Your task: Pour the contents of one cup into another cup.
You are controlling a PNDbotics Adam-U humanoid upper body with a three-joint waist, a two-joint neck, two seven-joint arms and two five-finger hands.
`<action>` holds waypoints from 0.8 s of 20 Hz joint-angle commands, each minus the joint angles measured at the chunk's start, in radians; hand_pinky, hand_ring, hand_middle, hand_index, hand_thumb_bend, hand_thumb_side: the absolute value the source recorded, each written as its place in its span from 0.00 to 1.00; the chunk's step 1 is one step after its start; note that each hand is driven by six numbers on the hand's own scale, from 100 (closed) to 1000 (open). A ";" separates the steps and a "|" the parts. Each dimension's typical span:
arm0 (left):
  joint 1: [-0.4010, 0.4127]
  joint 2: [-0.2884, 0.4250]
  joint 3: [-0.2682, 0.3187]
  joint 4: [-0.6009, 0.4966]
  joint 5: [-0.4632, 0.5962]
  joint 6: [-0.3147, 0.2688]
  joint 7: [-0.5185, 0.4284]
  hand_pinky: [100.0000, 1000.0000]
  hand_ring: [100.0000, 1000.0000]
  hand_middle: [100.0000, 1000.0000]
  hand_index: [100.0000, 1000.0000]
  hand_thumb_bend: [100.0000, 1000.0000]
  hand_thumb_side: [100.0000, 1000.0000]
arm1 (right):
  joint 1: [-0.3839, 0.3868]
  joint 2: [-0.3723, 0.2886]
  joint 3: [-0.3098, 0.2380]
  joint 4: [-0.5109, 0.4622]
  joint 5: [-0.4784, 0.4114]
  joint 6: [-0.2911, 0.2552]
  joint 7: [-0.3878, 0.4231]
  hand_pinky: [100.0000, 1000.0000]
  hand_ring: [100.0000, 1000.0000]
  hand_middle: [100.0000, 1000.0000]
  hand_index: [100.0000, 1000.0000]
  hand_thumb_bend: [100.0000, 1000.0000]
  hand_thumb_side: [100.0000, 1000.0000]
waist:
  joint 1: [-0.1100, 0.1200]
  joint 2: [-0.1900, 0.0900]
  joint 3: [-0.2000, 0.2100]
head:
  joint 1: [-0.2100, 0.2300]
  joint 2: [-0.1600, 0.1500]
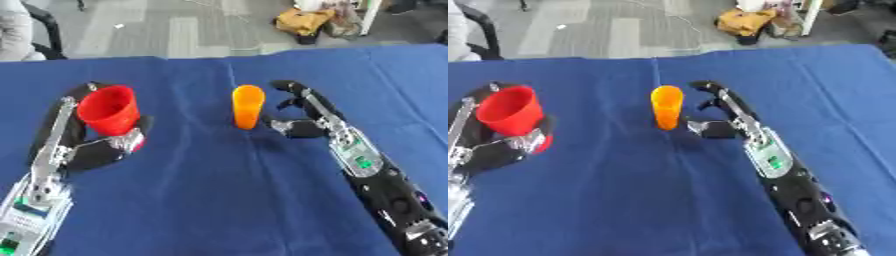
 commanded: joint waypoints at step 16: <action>-0.013 -0.001 -0.001 0.004 0.009 -0.001 -0.003 0.28 0.34 0.34 0.60 0.33 0.00 | -0.030 0.019 0.014 -0.002 0.036 -0.019 0.018 0.67 0.96 0.88 0.88 0.38 0.17 | 0.001 -0.014 0.001 | -0.006 -0.005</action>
